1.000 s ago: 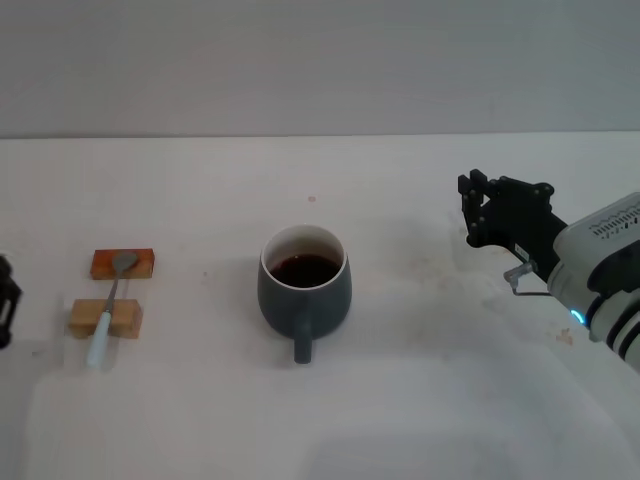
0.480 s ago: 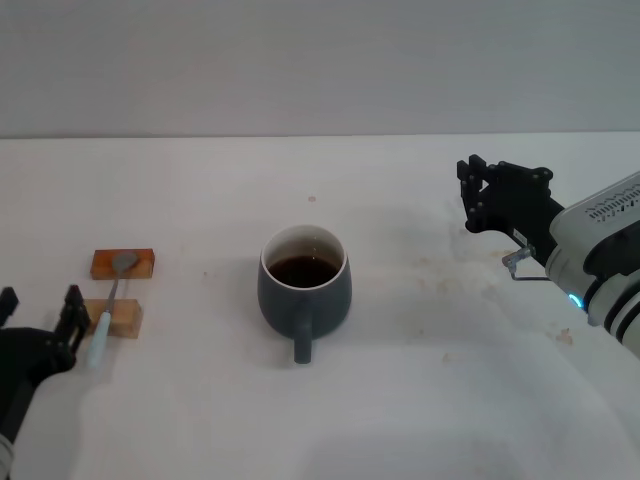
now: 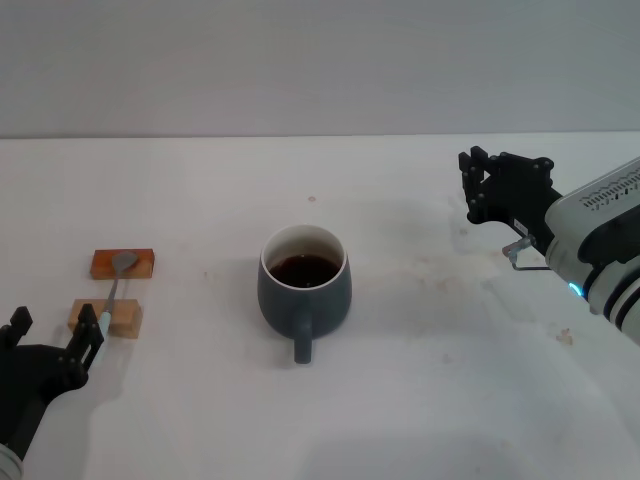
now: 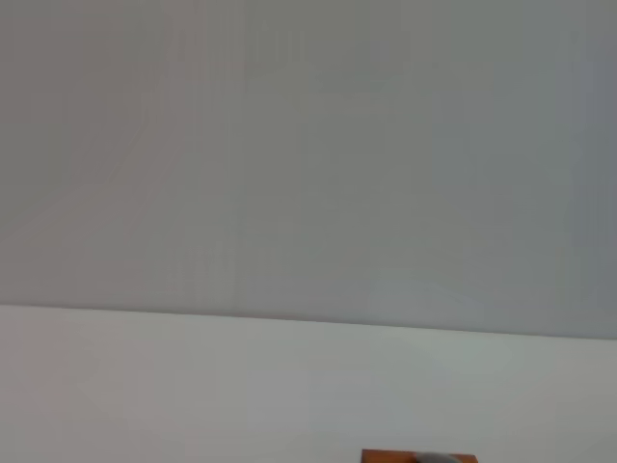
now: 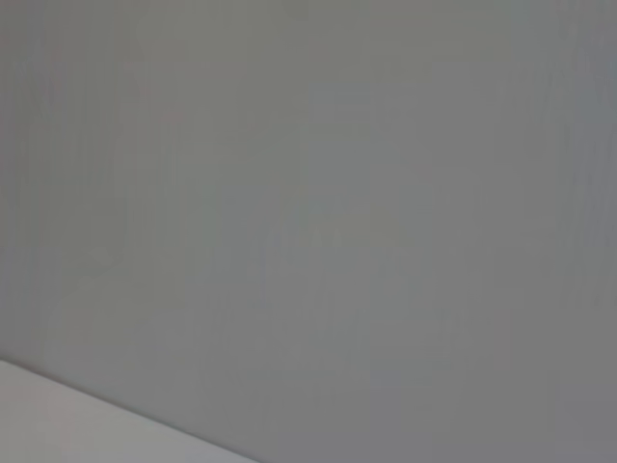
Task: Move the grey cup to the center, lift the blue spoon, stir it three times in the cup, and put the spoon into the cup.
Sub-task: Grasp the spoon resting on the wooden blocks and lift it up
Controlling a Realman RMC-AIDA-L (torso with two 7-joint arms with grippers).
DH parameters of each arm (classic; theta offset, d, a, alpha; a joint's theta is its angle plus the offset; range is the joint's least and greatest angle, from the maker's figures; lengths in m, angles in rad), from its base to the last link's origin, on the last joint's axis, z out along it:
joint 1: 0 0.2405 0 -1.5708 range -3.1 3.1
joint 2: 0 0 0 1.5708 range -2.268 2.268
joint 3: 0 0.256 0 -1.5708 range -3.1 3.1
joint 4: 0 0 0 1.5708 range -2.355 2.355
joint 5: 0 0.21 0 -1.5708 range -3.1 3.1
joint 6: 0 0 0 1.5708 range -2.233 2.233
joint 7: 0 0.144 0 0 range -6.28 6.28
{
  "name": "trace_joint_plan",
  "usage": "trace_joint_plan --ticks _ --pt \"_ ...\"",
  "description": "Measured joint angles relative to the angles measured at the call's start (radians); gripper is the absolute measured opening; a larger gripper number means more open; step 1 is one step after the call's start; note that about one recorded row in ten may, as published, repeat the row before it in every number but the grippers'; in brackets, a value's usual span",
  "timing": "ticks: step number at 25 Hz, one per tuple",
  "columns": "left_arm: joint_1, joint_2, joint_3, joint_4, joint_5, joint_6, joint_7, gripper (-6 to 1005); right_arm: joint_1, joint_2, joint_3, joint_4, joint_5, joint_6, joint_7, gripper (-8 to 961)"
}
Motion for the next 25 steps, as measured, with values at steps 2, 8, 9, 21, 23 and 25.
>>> trace_joint_plan --ticks 2,8,9,21,23,25 --pt "0.012 -0.002 0.002 -0.019 -0.001 -0.020 0.007 700 0.006 -0.001 0.000 0.000 0.000 0.002 0.000 113" --pt "0.031 -0.006 0.026 -0.029 -0.013 -0.033 0.007 700 0.022 -0.002 0.000 0.000 0.000 0.014 -0.001 113" --pt "0.038 -0.005 0.035 -0.029 -0.024 -0.031 0.008 700 0.027 -0.003 0.000 0.000 0.000 0.016 -0.001 113" --pt "0.033 -0.007 0.055 -0.005 -0.028 -0.029 0.008 699 0.040 -0.004 -0.002 0.002 0.000 0.017 -0.001 113" --pt "0.025 -0.007 0.056 0.005 -0.029 -0.025 0.007 699 0.040 -0.004 -0.005 0.003 0.000 0.017 -0.001 113" --pt "0.015 -0.007 0.057 0.021 -0.029 -0.013 0.003 699 0.040 -0.004 -0.006 0.005 0.000 0.017 -0.001 113"
